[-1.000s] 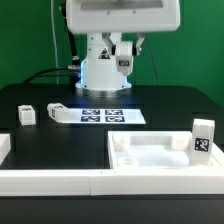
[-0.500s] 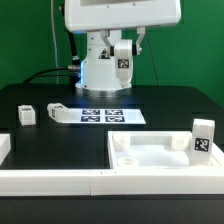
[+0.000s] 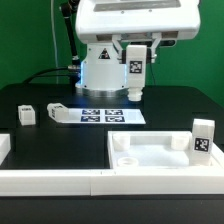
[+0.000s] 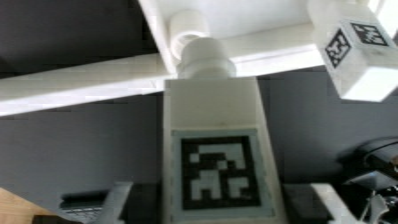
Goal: Assemble square table
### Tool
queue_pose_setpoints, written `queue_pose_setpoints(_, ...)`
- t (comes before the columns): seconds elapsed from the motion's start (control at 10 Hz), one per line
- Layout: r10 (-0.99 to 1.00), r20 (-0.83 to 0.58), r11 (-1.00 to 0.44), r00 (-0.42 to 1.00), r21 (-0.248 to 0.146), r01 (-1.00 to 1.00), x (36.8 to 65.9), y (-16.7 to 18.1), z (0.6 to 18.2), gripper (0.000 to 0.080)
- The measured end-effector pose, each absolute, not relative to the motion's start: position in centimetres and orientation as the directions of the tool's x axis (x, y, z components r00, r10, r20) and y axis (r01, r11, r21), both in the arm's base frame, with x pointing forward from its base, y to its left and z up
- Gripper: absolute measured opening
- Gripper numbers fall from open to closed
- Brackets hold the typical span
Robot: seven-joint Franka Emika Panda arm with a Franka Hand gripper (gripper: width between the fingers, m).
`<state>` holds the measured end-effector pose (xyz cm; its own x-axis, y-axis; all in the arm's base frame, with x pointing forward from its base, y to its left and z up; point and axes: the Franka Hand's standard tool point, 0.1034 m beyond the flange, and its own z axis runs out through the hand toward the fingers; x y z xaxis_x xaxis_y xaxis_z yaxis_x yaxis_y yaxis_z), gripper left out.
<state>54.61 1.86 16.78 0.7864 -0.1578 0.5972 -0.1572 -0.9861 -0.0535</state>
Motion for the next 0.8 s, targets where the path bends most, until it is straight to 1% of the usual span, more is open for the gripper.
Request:
queue_pose_setpoints(0.3,-0.158,0.595,-0.986,0.788,-0.053,-0.158,54.7,1.8,16.7,0.029)
queue_pose_setpoints(0.4,-0.138,0.596,-0.988,0.791,-0.033,-0.148,55.2,0.5,16.5,0.029)
queue_pose_setpoints(0.5,-0.146,0.597,-0.987,0.789,-0.033,-0.157,56.4,0.1,16.2,0.029)
queue_pose_setpoints(0.6,-0.125,0.605,-0.99,0.786,-0.022,-0.14,57.9,0.4,16.2,0.029)
queue_pose_setpoints(0.7,-0.108,0.626,-0.991,0.773,-0.008,-0.131,59.8,0.0,16.7,0.029)
queue_pose_setpoints(0.8,-0.111,0.643,-0.99,0.758,-0.008,-0.139,60.8,0.0,16.8,0.029)
